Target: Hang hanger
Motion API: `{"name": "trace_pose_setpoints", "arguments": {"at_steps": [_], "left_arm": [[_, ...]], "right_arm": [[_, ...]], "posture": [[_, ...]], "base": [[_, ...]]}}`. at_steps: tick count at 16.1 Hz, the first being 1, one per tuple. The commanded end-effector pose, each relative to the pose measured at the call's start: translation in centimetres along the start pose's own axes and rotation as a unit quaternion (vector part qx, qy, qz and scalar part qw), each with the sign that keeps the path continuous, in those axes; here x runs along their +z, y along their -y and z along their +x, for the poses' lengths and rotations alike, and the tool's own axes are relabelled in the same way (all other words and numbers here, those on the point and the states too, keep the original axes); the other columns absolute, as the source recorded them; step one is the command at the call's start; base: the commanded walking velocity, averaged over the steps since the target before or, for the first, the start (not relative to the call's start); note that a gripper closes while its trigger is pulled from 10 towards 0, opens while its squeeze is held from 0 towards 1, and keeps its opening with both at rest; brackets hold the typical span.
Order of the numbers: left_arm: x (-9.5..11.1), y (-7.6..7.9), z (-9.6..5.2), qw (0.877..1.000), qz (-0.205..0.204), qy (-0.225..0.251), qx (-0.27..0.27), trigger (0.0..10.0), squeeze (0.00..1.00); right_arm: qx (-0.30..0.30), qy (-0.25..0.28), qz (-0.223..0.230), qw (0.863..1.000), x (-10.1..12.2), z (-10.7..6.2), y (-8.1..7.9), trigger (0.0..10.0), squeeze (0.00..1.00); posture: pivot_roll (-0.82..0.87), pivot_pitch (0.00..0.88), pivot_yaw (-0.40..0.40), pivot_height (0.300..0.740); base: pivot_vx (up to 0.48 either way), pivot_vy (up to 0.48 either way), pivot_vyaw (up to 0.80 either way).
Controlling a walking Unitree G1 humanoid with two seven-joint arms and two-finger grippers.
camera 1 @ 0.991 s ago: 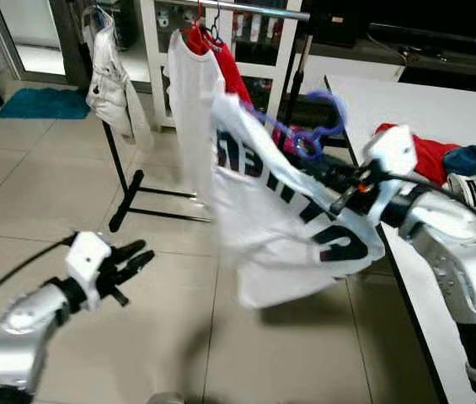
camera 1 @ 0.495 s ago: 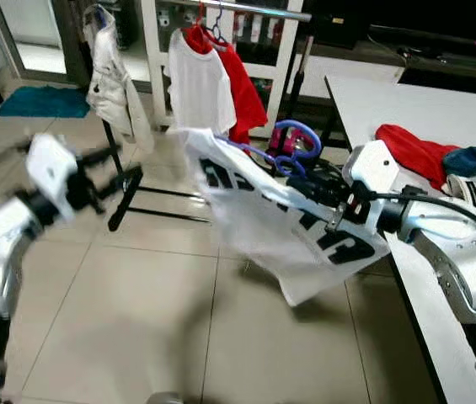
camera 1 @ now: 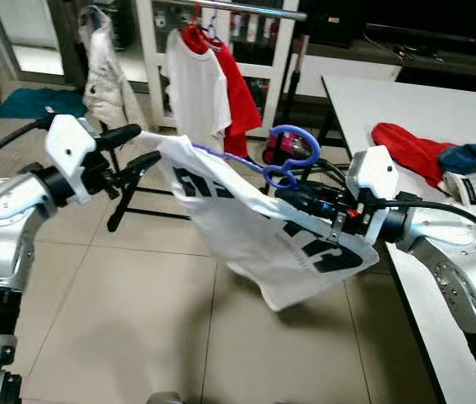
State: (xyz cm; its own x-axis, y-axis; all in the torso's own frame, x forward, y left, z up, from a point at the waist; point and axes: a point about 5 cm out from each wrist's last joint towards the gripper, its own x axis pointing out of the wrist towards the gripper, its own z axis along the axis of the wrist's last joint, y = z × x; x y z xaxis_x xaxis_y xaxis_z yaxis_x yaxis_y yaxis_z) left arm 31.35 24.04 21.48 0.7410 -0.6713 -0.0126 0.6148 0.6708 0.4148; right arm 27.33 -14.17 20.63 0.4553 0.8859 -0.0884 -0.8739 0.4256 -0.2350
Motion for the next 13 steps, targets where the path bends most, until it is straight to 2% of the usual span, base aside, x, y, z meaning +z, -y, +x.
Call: {"name": "trace_pose_setpoints", "arguments": {"at_steps": [1, 3, 4, 7, 8, 9, 13], "left_arm": [[1.2, -0.9, -0.5, 0.999, -0.016, 0.004, -0.044, 10.0, 0.00], [1.0, -0.8, -0.6, 0.997, -0.027, -0.006, -0.076, 10.0, 0.00], [0.5, -0.7, -0.8, 0.993, -0.034, -0.028, -0.107, 10.0, 0.00], [0.0, -1.0, -1.0, 0.990, -0.040, -0.044, -0.132, 10.0, 0.00], [-0.1, -0.8, -1.0, 0.986, -0.052, -0.048, -0.154, 10.0, 0.00], [-0.3, -0.6, -1.3, 0.974, -0.063, -0.067, -0.205, 10.0, 0.00], [-1.1, -0.8, -2.3, 0.961, -0.057, -0.107, -0.248, 10.0, 0.00]], "right_arm": [[0.031, 0.011, -0.009, 0.999, 0.8, -1.0, -0.3, 10.0, 0.00], [0.050, 0.012, -0.007, 0.999, 0.9, -1.1, -0.5, 10.0, 0.00], [0.074, 0.017, -0.007, 0.997, 1.2, -1.1, -0.9, 10.0, 0.00], [0.105, 0.012, -0.009, 0.994, 1.3, -1.2, -1.3, 10.0, 0.00], [0.109, 0.010, -0.010, 0.994, 1.3, -1.3, -1.3, 10.0, 0.00], [0.120, 0.005, -0.014, 0.993, 1.4, -1.4, -1.2, 10.0, 0.00], [0.138, -0.003, -0.022, 0.990, 1.5, -1.6, -1.2, 10.0, 0.00]], "posture": [[0.09, 0.000, -0.070, 0.740], [0.10, 0.000, -0.073, 0.740], [0.10, 0.000, -0.075, 0.740], [0.10, 0.000, -0.073, 0.740], [0.10, 0.000, -0.072, 0.740], [0.10, 0.000, -0.065, 0.740], [0.10, 0.000, -0.056, 0.740]], "base": [[0.000, 0.000, 0.00], [0.000, 0.000, 0.00], [0.000, 0.000, 0.00], [0.000, 0.000, 0.00], [0.000, 0.000, 0.00], [0.000, 0.000, 0.00], [0.000, 0.000, 0.00]]}}
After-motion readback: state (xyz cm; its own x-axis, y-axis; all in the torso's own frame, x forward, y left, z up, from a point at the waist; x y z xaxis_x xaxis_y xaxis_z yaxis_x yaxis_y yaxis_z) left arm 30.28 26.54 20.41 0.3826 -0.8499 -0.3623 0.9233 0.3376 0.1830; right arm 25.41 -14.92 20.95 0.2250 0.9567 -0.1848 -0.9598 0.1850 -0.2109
